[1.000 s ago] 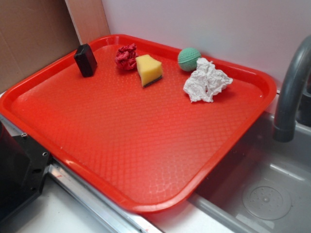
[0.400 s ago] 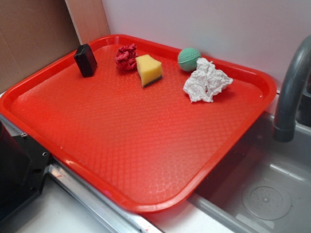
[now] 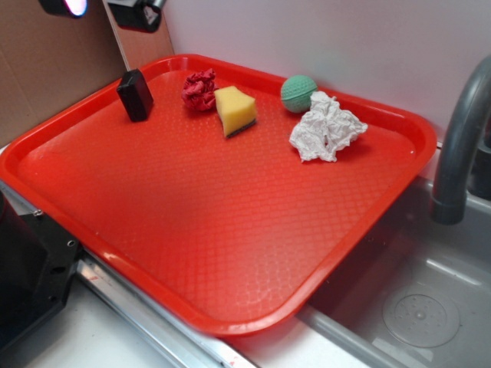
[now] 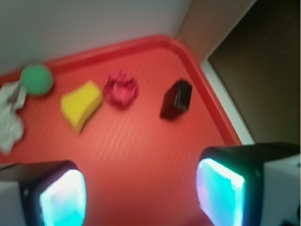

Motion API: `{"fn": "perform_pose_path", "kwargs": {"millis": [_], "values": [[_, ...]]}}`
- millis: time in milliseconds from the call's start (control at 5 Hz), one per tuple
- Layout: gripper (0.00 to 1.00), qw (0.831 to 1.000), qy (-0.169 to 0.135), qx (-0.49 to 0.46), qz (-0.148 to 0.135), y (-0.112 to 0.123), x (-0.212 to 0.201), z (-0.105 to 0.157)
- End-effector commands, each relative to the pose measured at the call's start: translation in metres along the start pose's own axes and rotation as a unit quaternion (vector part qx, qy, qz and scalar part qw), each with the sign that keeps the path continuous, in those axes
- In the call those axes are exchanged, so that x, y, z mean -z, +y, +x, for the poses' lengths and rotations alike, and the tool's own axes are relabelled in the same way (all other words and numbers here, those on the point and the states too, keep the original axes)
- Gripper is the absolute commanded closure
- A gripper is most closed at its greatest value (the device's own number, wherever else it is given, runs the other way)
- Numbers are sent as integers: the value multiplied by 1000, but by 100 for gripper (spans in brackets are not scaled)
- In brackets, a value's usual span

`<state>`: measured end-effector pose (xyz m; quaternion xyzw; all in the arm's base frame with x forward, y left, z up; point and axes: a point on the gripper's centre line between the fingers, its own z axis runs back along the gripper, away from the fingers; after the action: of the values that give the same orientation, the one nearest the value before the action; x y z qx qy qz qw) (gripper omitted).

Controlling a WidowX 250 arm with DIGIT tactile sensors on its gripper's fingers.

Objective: Grab the black box.

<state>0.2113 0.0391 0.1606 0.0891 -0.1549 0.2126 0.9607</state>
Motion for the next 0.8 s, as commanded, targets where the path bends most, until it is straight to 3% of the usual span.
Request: {"fn": "perform_pose_path", "kwargs": {"millis": [0,200,600], "values": [[0,998,22,-35,-42,55,44,26],[0,994,67,-62,-65,56,54,34],[0,992,102,-47,-59,51,88,32]]}}
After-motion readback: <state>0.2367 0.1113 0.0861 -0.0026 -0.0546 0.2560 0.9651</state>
